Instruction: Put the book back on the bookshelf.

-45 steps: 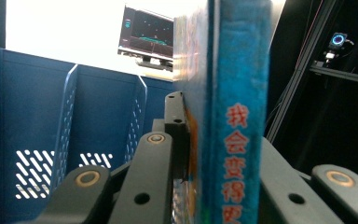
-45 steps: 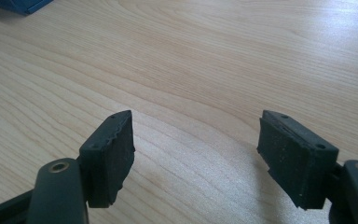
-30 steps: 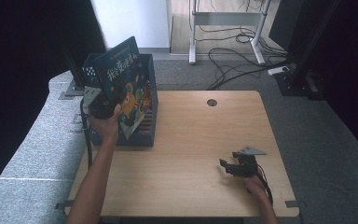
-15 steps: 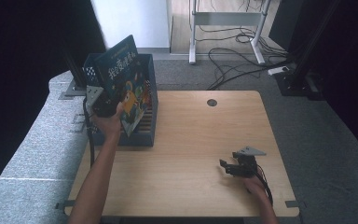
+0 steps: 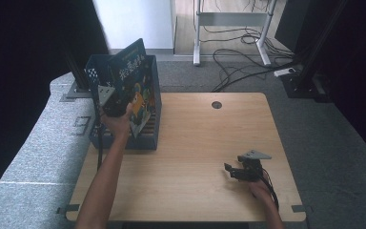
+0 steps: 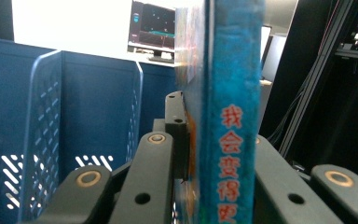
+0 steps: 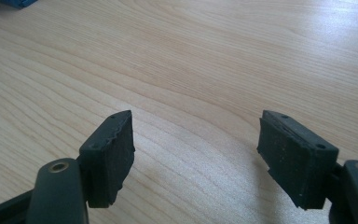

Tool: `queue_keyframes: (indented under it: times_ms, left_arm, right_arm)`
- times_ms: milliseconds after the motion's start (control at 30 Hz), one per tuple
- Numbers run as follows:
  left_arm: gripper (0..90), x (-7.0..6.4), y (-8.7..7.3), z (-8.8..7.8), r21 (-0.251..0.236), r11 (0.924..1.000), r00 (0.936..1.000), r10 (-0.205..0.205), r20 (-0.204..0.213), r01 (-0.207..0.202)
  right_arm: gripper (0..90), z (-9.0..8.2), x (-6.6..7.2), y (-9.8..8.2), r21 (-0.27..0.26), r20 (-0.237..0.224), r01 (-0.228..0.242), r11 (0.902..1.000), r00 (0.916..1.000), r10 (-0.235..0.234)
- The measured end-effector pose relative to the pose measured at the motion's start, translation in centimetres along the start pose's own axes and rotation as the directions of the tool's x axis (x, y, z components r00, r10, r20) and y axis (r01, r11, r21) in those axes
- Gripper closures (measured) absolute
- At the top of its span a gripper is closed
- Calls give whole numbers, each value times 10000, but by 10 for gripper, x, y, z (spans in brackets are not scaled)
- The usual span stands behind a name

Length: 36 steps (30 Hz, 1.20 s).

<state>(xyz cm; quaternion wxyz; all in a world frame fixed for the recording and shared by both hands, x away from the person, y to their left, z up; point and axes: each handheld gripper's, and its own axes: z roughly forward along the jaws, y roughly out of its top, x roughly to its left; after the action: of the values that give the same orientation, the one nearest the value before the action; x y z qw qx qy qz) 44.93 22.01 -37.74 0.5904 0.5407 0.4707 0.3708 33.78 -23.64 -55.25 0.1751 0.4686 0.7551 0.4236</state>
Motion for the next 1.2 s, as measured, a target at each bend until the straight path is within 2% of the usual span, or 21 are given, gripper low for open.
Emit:
queue_keyframes:
  times_ms: [133,367,533,700,900,1200]
  left_arm:
    - [818,-3,-1,0,-114,9998,9998,161,-89,-162]
    - [818,-4,-1,1,-422,9991,9997,23,-227,-32]
    - [818,-3,-5,7,-397,9992,9997,-104,-213,95]
    - [817,-5,-12,13,-303,9995,9998,17,-193,-22]
    - [817,-9,-18,14,-476,9987,9996,143,-243,-154]
    - [817,-4,-20,11,-738,9972,9996,-118,-245,100]
  right_arm:
    - [261,0,0,0,6,13,20,10000,10000,-20]
    - [261,0,2,0,55,40,120,9999,9999,-120]
    - [261,0,2,0,64,52,58,10000,10000,-58]
    - [258,0,3,0,97,29,94,9999,10000,-95]
    - [258,0,3,0,121,27,90,9999,10000,-90]
    - [258,1,4,0,156,-2,117,9998,9999,-117]
